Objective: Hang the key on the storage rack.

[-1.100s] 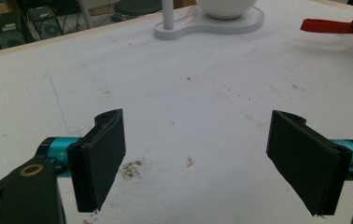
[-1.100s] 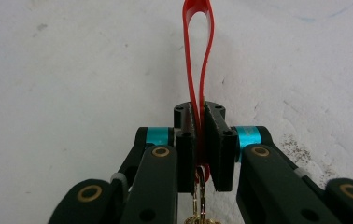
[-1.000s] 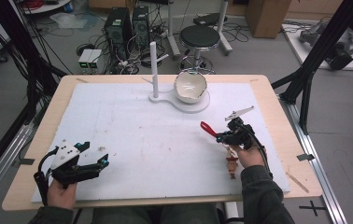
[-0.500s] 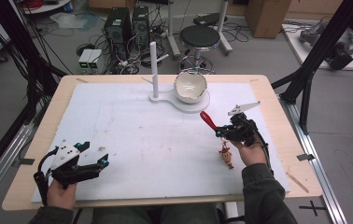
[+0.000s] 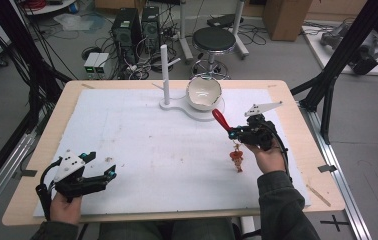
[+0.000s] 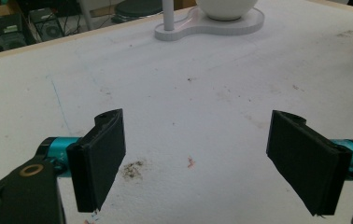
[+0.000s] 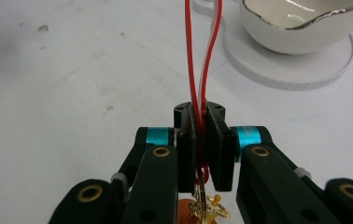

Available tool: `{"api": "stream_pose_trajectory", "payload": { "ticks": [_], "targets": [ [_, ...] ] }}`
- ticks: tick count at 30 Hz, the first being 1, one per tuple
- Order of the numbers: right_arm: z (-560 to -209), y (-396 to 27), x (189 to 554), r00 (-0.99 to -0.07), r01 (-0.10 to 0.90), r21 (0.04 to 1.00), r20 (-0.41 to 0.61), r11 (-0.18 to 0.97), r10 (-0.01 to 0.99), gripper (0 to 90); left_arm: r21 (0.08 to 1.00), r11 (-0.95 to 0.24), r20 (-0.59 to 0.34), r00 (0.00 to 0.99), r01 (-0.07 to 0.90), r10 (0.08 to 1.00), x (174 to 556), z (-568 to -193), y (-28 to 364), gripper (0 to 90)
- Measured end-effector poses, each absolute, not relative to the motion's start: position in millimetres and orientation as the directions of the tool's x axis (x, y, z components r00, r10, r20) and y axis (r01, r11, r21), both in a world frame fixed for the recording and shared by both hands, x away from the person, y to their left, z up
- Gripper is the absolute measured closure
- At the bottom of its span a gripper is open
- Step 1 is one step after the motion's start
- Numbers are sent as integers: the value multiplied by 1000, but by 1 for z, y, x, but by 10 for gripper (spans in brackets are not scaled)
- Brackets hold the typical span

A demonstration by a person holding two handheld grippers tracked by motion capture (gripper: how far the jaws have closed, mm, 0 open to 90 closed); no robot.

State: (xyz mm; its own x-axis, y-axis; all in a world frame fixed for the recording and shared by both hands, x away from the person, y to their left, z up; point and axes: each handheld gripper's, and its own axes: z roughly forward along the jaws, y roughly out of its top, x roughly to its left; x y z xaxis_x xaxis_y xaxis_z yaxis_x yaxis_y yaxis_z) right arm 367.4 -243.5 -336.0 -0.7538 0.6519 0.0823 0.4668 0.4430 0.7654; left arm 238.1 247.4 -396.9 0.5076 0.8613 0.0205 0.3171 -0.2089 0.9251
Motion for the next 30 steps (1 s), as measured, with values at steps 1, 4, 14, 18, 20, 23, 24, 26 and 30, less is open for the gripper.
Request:
{"api": "stream_pose_trajectory", "payload": {
  "ticks": [1, 4, 14, 18, 20, 23, 24, 26, 30],
  "targets": [
    [-334, -243, 368, -754, 466, 767, 83, 441, 652, 835, 925, -209, 20, 508, 317, 861, 238, -397, 247, 202],
    [-330, -242, 369, -755, 456, 774, 76, 439, 651, 835, 926, -207, 19, 507, 317, 862, 238, -397, 247, 202],
    [-317, -235, 373, -760, 436, 787, 63, 436, 646, 835, 925, -209, 20, 508, 317, 861, 238, -397, 247, 202],
    [-312, -230, 376, -766, 423, 793, 55, 438, 640, 835, 925, -209, 20, 509, 317, 861, 238, -397, 247, 202],
    [-310, -228, 377, -767, 420, 794, 52, 439, 639, 836, 925, -208, 19, 509, 317, 860, 238, -397, 247, 202],
    [-307, -225, 379, -768, 415, 798, 51, 436, 638, 836, 925, -210, 21, 509, 316, 860, 238, -397, 248, 202],
    [-306, -224, 380, -767, 412, 800, 47, 436, 640, 836, 925, -212, 24, 509, 315, 860, 238, -397, 248, 202],
    [-303, -223, 381, -769, 408, 804, 47, 432, 638, 837, 925, -208, 20, 508, 317, 861, 238, -396, 248, 202],
    [-299, -218, 385, -770, 401, 809, 44, 430, 636, 836, 926, -207, 19, 508, 317, 861, 238, -397, 248, 201]
  ]
}}
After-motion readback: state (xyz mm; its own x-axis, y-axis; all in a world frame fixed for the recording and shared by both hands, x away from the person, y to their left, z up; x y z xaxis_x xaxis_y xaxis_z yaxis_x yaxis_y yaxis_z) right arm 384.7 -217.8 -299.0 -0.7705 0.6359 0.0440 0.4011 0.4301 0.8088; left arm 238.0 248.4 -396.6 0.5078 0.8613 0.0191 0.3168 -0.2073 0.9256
